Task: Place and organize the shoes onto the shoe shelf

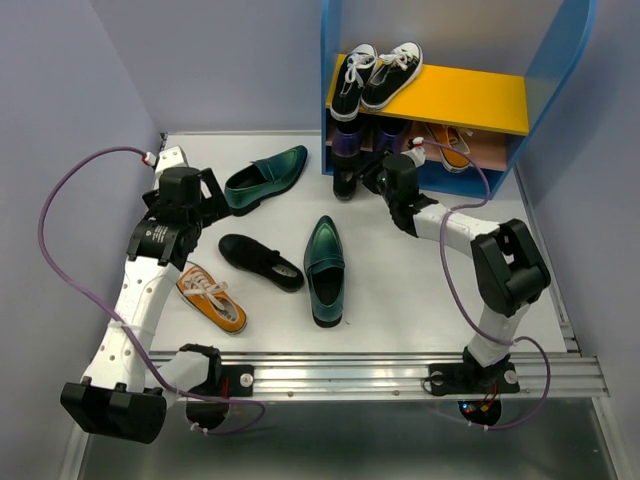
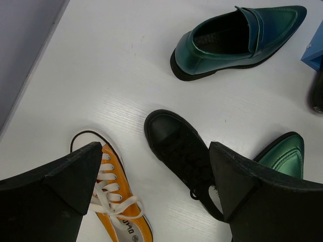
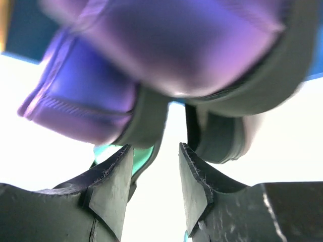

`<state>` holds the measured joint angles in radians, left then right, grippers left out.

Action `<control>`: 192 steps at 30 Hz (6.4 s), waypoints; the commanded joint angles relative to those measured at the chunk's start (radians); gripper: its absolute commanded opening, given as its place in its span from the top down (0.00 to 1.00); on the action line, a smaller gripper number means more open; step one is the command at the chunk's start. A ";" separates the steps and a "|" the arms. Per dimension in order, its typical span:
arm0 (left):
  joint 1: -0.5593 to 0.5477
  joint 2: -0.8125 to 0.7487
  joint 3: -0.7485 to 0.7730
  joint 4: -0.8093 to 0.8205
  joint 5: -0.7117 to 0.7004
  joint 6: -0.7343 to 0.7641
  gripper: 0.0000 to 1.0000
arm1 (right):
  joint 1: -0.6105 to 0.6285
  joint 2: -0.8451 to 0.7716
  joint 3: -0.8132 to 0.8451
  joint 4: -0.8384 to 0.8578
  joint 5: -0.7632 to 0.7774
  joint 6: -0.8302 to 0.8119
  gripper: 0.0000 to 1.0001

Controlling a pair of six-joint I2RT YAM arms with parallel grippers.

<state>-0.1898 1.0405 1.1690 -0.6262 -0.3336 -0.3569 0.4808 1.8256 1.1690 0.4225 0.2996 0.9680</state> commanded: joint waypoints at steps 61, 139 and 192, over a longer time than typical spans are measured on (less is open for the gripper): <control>0.015 -0.010 0.066 0.028 -0.044 -0.011 0.01 | 0.426 0.048 0.558 -0.792 -0.148 -0.687 0.99; -0.261 0.205 -0.063 0.143 0.136 -0.142 0.02 | -0.123 -0.157 0.167 -0.778 0.026 -0.368 0.99; -0.261 0.151 -0.068 0.098 0.102 -0.152 0.02 | -0.123 0.248 0.459 -0.548 0.162 -0.080 0.48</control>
<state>-0.4519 1.2346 1.0687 -0.5289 -0.2138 -0.5064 0.3672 2.1132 1.6348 -0.2745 0.4477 0.8616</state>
